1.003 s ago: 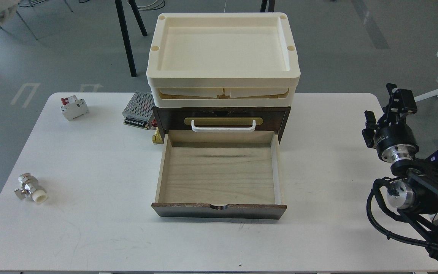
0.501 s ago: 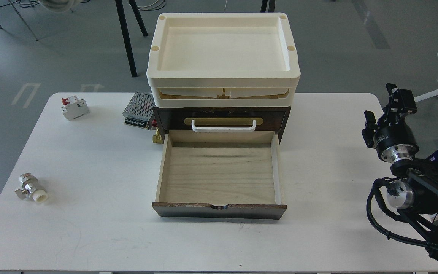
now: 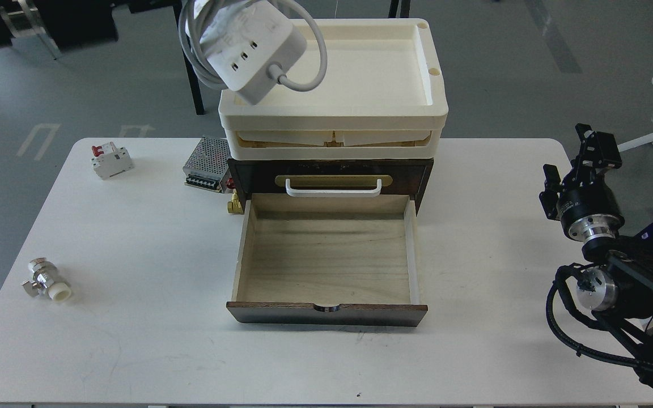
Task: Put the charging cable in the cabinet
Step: 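Lift the cable with the left gripper high above the cabinet, then lower the held cable into the open wooden drawer with the left gripper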
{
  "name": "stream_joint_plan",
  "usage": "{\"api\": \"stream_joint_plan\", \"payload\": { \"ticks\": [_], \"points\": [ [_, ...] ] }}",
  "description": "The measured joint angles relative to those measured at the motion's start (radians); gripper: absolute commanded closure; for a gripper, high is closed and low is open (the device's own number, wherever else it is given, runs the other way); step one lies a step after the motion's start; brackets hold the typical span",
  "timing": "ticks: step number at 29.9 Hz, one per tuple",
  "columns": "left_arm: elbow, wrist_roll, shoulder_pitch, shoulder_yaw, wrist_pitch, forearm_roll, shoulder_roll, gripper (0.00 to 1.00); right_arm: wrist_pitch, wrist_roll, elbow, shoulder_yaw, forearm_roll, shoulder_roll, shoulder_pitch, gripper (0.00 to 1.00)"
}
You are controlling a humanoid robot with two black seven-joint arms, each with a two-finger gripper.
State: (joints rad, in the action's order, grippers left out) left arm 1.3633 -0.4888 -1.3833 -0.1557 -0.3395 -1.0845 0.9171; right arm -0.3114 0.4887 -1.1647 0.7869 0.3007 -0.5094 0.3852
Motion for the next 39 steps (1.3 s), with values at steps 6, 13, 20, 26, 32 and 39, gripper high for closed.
{"api": "stream_joint_plan", "payload": {
  "ticks": [6, 13, 20, 26, 32, 39],
  "points": [
    [0.021, 0.0, 0.034, 0.003, 0.007, -0.099, -0.117, 0.97, 0.0, 0.0, 0.0, 0.0, 0.0, 0.0, 0.0, 0.01],
    [0.017, 0.0, 0.159, 0.004, 0.041, -0.22, -0.235, 0.97, 0.0, 0.0, 0.001, 0.0, 0.0, 0.0, 0.0, 0.01],
    [-0.03, 0.0, 0.274, 0.005, 0.077, -0.306, -0.318, 0.97, 0.0, 0.0, 0.002, 0.0, 0.0, 0.0, 0.0, 0.01],
    [-0.064, 0.0, 0.361, 0.003, 0.115, -0.318, -0.347, 0.96, 0.0, 0.0, 0.002, 0.0, 0.0, 0.0, 0.0, 0.01],
    [-0.069, 0.0, 0.456, -0.001, 0.185, -0.314, -0.347, 0.96, 0.0, 0.0, 0.002, 0.0, 0.0, 0.0, 0.0, 0.01],
    [-0.069, 0.0, 0.555, -0.006, 0.256, -0.305, -0.344, 0.96, 0.0, 0.0, 0.002, 0.0, 0.001, 0.0, 0.0, 0.01]
  ]
}}
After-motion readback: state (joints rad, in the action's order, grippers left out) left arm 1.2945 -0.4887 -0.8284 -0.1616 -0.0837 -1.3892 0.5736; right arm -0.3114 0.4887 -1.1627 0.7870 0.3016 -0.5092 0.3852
